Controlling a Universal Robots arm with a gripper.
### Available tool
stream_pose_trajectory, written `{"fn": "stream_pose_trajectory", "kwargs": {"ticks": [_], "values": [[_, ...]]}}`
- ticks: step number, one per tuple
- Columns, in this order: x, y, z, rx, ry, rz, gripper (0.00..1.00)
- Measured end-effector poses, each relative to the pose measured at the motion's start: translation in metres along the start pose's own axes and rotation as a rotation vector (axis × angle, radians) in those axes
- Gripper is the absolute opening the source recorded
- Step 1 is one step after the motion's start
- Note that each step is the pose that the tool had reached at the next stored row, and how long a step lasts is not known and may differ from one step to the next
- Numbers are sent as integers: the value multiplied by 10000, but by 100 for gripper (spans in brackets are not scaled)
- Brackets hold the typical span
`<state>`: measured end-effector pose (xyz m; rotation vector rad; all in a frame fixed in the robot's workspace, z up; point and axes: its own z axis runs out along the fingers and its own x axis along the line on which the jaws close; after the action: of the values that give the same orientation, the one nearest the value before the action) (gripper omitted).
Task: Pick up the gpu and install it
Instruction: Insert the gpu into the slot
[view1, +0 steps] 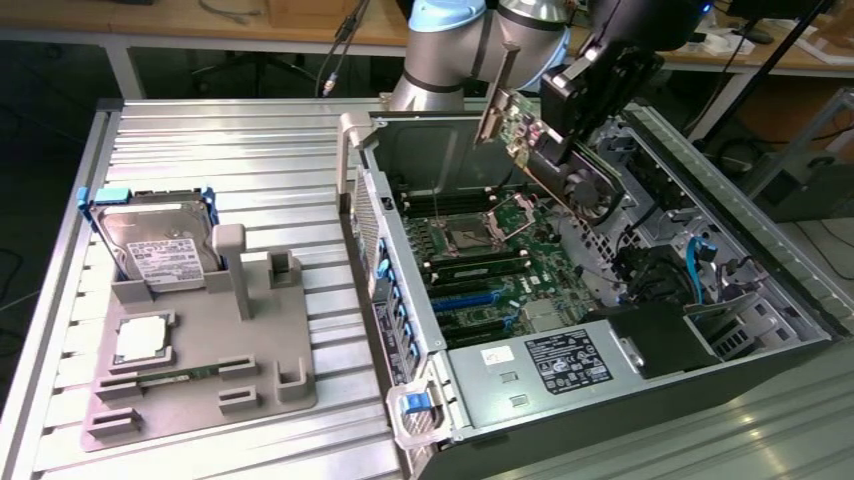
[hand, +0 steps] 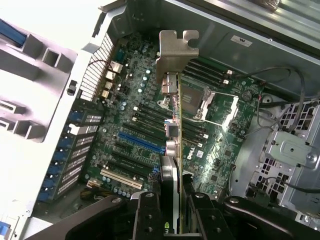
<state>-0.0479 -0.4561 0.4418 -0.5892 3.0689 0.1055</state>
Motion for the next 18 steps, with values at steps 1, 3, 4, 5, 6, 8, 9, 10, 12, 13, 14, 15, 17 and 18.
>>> {"fn": "stream_pose_trajectory", "kwargs": {"ticks": [1, 3, 4, 5, 6, 8, 9, 10, 12, 13, 14, 15, 17, 18], "values": [[0, 0, 0, -1, 2, -35, 27], [0, 0, 0, -3, 6, -102, 27], [0, 0, 0, -4, 8, -132, 27], [0, 0, 0, -5, 11, -172, 27], [0, 0, 0, -6, 13, -208, 27], [0, 0, 0, -8, 17, -276, 27], [0, 0, 0, -9, 19, -310, 27], [0, 0, 0, -10, 22, -347, 27], [0, 0, 0, -12, 26, -420, 27], [0, 0, 0, -13, 29, -456, 27], [0, 0, 0, -14, 31, -493, 27], [0, 0, 0, -15, 33, -529, 27], [0, 0, 0, -17, 38, -608, 27], [0, 0, 0, -18, 42, -651, 27]]}}
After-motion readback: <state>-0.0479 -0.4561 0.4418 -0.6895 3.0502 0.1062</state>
